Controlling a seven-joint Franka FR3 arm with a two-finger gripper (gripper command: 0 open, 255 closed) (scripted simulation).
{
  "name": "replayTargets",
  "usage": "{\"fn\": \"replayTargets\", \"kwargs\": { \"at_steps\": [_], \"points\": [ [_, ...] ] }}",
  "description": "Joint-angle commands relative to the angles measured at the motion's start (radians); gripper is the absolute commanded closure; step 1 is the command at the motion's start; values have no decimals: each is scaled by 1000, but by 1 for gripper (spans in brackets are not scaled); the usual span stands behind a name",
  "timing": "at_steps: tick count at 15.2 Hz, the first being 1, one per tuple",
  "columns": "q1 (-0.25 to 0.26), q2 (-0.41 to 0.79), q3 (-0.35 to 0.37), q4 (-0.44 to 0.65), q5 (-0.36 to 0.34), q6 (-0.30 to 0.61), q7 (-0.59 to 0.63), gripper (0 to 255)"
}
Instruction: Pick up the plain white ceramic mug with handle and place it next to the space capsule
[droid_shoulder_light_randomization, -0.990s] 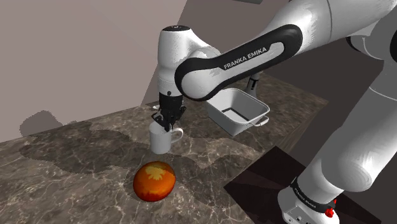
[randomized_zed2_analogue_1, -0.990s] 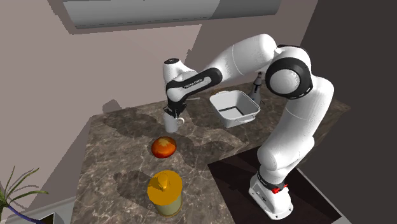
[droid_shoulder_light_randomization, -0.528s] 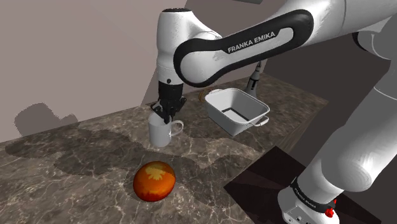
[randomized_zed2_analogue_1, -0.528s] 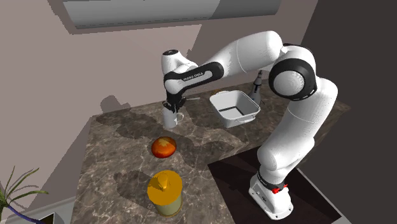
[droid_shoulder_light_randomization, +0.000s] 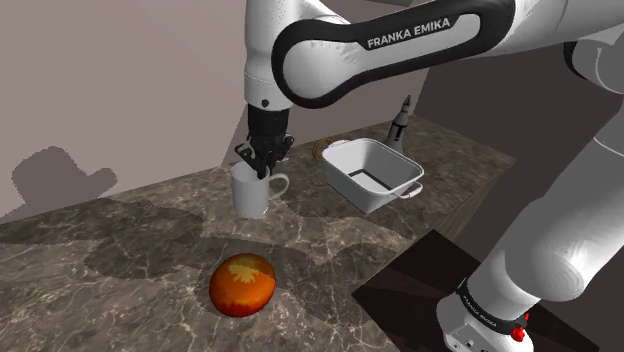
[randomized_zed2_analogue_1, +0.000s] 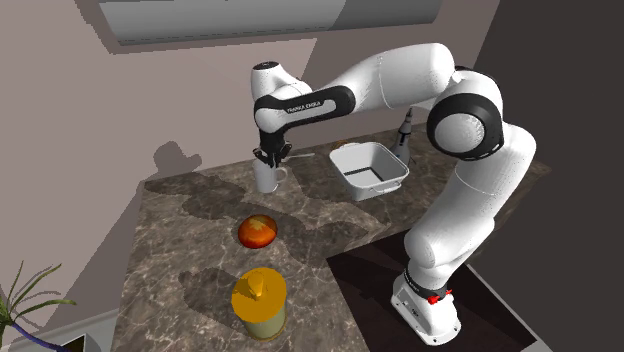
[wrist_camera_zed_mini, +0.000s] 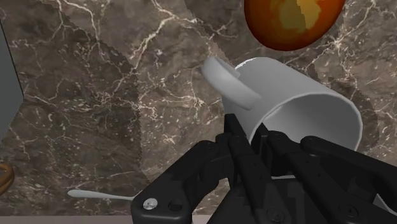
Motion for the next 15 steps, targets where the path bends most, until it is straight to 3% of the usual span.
{"fn": "replayTargets", "kwargs": {
  "at_steps": [1, 15],
  "points": [
    [-1, -10, -2, 16, 6, -25, -6, 255],
    [-3, -24, -5, 191, 15, -212, -16, 255]
  ]
}}
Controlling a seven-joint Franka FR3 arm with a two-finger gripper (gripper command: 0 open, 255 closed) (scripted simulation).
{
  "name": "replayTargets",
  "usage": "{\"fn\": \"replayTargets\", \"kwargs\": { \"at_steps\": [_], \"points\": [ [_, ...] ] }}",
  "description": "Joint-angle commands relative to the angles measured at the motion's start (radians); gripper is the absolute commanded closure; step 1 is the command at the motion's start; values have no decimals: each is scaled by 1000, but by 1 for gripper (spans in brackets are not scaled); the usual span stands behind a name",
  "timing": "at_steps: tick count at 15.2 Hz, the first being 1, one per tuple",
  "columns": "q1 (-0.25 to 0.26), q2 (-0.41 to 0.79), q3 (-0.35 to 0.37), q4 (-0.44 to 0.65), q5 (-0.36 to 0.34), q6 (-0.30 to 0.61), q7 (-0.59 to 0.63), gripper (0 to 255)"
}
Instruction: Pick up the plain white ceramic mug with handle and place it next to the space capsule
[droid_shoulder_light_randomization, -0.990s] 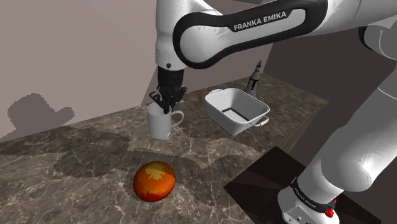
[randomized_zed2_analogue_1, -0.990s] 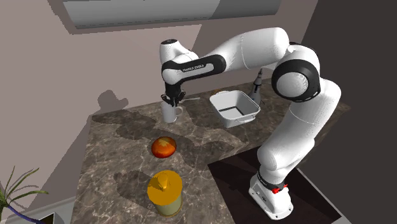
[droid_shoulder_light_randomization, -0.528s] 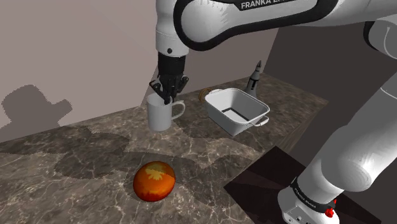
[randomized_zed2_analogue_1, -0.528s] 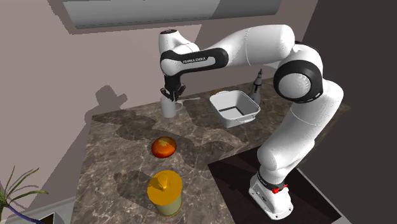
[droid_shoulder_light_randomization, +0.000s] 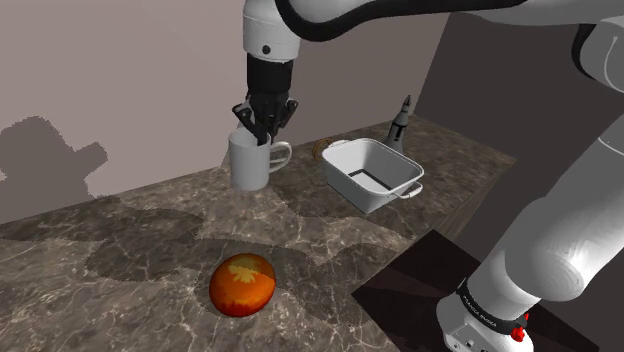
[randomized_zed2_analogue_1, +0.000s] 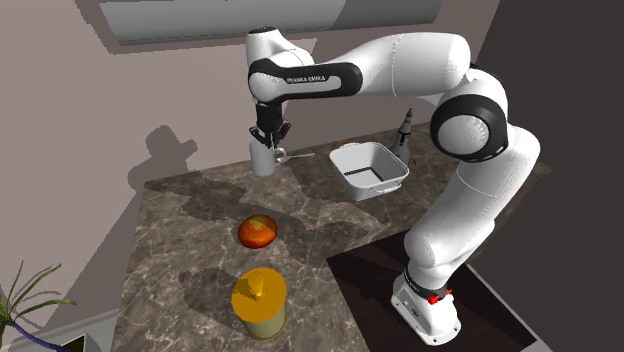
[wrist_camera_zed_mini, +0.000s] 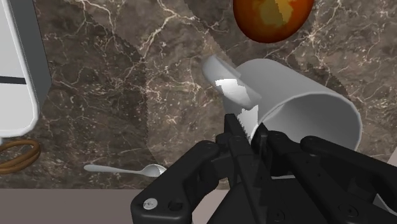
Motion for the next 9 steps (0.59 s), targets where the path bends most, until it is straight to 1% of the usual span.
{"fn": "replayTargets", "kwargs": {
  "at_steps": [1, 9],
  "points": [
    [0, 2, 0, 29, -1, -28, 0, 255],
    [2, 19, 3, 156, -10, -140, 4, 255]
  ]
}}
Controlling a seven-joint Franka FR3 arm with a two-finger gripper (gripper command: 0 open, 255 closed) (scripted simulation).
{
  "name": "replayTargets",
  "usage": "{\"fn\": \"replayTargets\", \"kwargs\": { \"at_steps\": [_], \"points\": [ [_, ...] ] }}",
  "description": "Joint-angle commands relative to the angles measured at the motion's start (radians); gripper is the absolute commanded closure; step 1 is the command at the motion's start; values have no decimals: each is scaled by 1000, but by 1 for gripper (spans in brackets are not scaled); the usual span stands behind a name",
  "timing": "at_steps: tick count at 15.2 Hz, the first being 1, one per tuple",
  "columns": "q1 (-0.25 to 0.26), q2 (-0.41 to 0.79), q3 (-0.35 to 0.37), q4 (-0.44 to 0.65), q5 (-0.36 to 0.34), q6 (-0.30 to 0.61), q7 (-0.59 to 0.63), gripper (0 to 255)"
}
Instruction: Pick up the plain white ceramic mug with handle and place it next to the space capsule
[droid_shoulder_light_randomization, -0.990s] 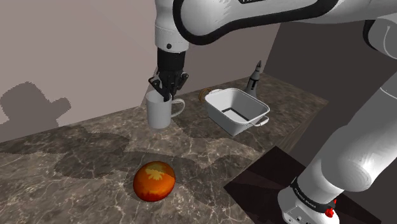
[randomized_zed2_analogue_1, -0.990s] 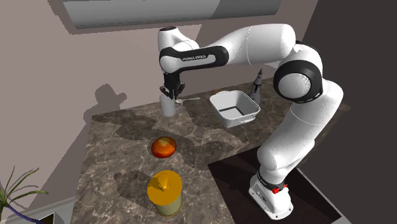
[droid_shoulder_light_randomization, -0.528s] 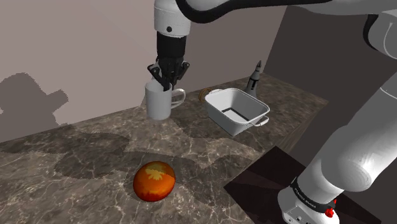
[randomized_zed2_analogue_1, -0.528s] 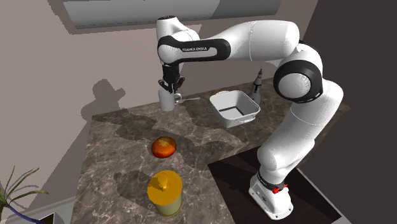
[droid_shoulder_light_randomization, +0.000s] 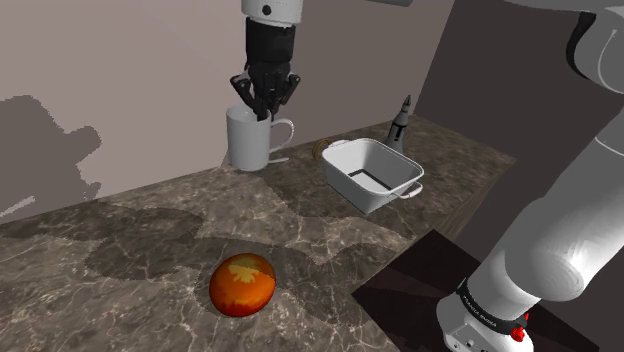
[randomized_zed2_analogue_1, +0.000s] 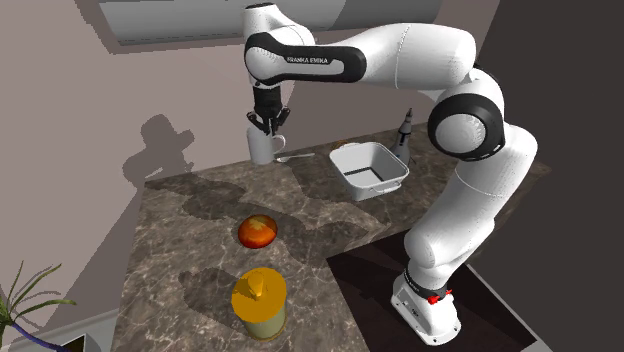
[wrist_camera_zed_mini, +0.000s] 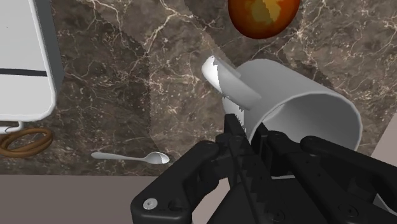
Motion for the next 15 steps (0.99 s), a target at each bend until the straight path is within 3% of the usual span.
{"fn": "replayTargets", "kwargs": {
  "at_steps": [1, 15],
  "points": [
    [1, 5, 1, 33, -3, -29, 2, 255],
    [24, 94, 20, 324, -53, -245, 29, 255]
  ]
}}
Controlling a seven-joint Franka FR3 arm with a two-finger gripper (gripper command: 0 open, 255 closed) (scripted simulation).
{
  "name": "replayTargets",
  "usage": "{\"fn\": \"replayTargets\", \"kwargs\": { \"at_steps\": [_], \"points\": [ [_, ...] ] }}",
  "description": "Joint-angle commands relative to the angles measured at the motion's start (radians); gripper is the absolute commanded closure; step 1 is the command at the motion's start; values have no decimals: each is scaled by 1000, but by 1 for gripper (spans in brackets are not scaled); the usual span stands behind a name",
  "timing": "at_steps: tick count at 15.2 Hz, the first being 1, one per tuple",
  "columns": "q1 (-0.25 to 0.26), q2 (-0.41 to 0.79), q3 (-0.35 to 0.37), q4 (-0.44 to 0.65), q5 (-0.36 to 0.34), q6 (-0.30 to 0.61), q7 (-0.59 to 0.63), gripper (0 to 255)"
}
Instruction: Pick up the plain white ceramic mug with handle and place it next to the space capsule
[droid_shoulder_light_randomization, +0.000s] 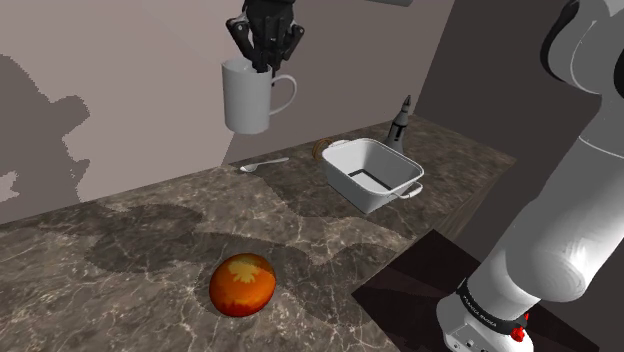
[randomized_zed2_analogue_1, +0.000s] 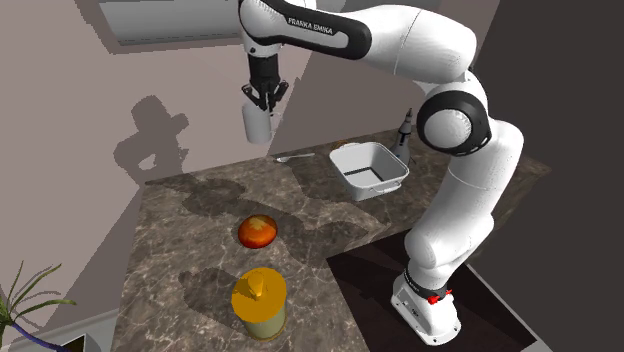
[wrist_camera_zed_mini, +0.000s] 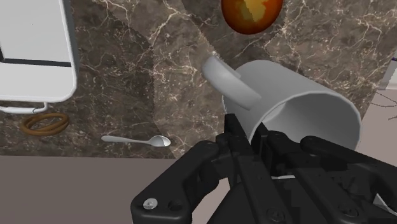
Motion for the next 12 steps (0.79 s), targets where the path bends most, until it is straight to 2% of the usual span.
{"fn": "replayTargets", "kwargs": {
  "at_steps": [1, 6, 7, 9, 12],
  "points": [
    [7, 19, 4, 52, -11, -37, 7, 255],
    [33, 79, 16, 196, -49, -131, 24, 255],
    [34, 80, 16, 198, -50, -132, 24, 255],
    [-24, -12, -11, 94, 8, -103, -38, 255],
    [-83, -130, -63, -33, 75, -77, -133, 255]
  ]
}}
